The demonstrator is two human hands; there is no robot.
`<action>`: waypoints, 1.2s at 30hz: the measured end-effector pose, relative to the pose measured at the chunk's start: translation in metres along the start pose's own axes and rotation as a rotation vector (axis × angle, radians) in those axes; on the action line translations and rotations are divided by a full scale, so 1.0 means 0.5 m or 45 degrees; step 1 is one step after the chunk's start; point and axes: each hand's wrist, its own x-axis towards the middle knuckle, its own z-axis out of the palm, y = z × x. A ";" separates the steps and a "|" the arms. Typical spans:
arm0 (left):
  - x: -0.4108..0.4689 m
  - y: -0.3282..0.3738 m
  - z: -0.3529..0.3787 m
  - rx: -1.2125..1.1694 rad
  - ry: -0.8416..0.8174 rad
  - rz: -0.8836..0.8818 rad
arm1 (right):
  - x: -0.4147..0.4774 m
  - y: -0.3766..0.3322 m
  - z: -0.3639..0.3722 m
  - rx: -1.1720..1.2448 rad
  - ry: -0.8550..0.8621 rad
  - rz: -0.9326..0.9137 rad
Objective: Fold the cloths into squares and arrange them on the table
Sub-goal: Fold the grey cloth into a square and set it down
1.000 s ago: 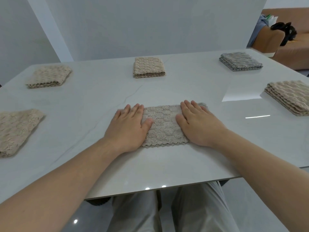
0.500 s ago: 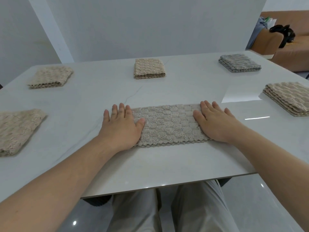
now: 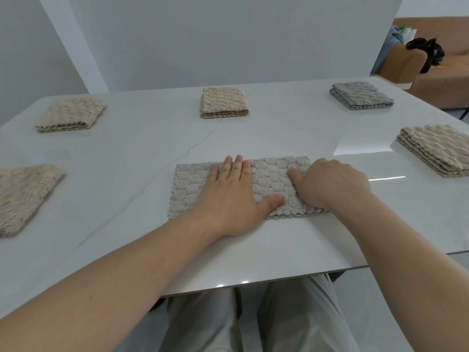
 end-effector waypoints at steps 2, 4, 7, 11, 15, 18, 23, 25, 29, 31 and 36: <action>0.001 -0.002 0.007 0.005 0.011 0.002 | -0.001 -0.004 0.004 0.017 -0.004 -0.051; 0.001 -0.002 0.007 -0.009 0.005 0.003 | -0.001 -0.004 -0.001 0.090 -0.012 -0.089; 0.002 0.002 0.003 -0.026 -0.029 -0.008 | -0.001 -0.003 -0.023 0.279 0.008 -0.110; 0.001 0.015 -0.004 -0.031 -0.091 0.001 | -0.008 -0.007 -0.061 0.495 0.085 -0.155; 0.001 0.042 -0.004 -0.037 -0.121 0.017 | -0.023 -0.026 -0.106 0.625 0.202 -0.250; 0.005 0.067 0.004 -0.064 -0.106 0.022 | -0.043 -0.049 -0.137 0.741 0.256 -0.358; 0.008 0.081 0.015 -0.153 -0.051 0.017 | -0.068 -0.080 -0.154 0.821 0.240 -0.490; 0.010 0.071 0.008 -0.197 -0.081 0.056 | -0.072 -0.082 -0.153 0.830 0.237 -0.486; -0.007 0.020 -0.052 -0.361 -0.222 0.193 | -0.082 -0.079 -0.152 0.870 0.249 -0.486; -0.024 -0.019 -0.091 -0.460 -0.261 0.119 | -0.090 -0.082 -0.151 0.900 0.227 -0.508; -0.035 -0.128 -0.104 -0.769 0.298 -0.336 | -0.121 -0.123 -0.122 1.060 0.139 -0.560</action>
